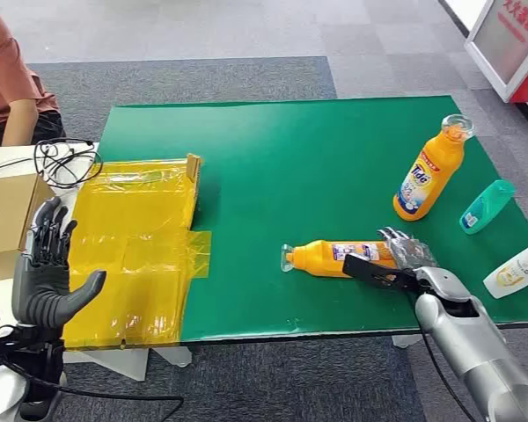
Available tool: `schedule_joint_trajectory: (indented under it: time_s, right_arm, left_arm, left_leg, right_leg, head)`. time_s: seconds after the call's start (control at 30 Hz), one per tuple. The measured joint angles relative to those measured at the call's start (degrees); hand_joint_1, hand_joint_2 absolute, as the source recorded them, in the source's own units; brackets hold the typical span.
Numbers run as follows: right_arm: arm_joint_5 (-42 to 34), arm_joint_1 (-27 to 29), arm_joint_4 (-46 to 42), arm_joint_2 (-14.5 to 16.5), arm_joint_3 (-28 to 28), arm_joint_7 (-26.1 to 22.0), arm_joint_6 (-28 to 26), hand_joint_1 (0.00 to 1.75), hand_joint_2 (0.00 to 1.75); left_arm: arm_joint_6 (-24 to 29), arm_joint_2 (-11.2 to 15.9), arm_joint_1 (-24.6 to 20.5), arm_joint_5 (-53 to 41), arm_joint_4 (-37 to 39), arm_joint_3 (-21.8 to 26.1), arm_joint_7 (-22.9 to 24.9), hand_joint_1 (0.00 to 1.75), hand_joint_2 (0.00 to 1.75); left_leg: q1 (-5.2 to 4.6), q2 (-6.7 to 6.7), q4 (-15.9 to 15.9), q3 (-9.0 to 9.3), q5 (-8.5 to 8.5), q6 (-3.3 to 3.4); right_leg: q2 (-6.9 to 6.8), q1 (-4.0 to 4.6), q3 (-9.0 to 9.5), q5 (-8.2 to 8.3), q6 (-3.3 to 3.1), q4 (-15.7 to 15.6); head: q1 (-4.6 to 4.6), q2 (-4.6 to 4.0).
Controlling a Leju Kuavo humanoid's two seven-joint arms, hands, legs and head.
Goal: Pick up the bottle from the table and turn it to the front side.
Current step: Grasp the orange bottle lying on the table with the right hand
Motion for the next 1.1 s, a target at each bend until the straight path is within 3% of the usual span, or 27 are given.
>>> schedule_joint_trajectory:
  time_s: [0.27,0.47,0.63,0.93,1.1]
  right_arm:
    - [-0.68,-0.69,1.05,0.24,0.01,-0.70,-0.60,1.75,1.75]
    - [-7.15,0.19,0.70,0.65,-1.48,-3.07,-1.61,1.75,1.75]
    - [-19.75,3.13,-1.79,2.15,-5.48,-7.71,-0.10,1.75,1.75]
    - [-50.90,9.25,-11.74,6.29,-13.74,-15.74,6.61,1.75,1.75]
    - [-59.57,11.03,-17.98,8.01,-14.68,-17.20,7.52,1.75,1.75]
  left_arm:
    - [0.08,0.24,-0.05,0.08,0.00,-0.13,0.01,0.00,1.75]
    - [0.20,0.26,0.01,0.34,0.00,-0.16,-0.06,0.00,1.75]
    - [0.54,0.41,0.12,0.31,0.00,-0.17,-0.72,0.00,1.75]
    - [4.42,1.76,-0.87,-1.03,1.16,-1.10,-2.32,0.00,1.75]
    - [5.91,2.43,-2.63,-1.51,3.15,-2.32,-3.13,0.00,1.75]
  left_leg:
    - [0.00,0.00,0.00,0.00,0.05,0.03]
    - [0.00,0.00,0.00,0.00,0.05,0.03]
    - [0.00,0.00,0.00,-0.02,0.05,0.03]
    - [0.00,0.00,0.00,-0.07,0.05,0.03]
    - [0.00,0.00,0.00,-0.07,0.05,0.03]
  right_leg:
    - [0.00,0.00,0.00,0.03,0.01,0.00]
    - [0.00,0.00,0.00,0.03,0.01,0.00]
    - [-0.01,0.00,-0.02,0.02,0.01,0.00]
    - [-0.01,0.00,-0.08,0.01,0.01,0.00]
    - [-0.01,0.00,-0.09,0.02,0.01,0.00]
  head:
    - [0.00,0.00]
    - [0.00,0.00]
    - [0.00,0.00]
    - [0.01,0.00]
    - [0.00,0.00]
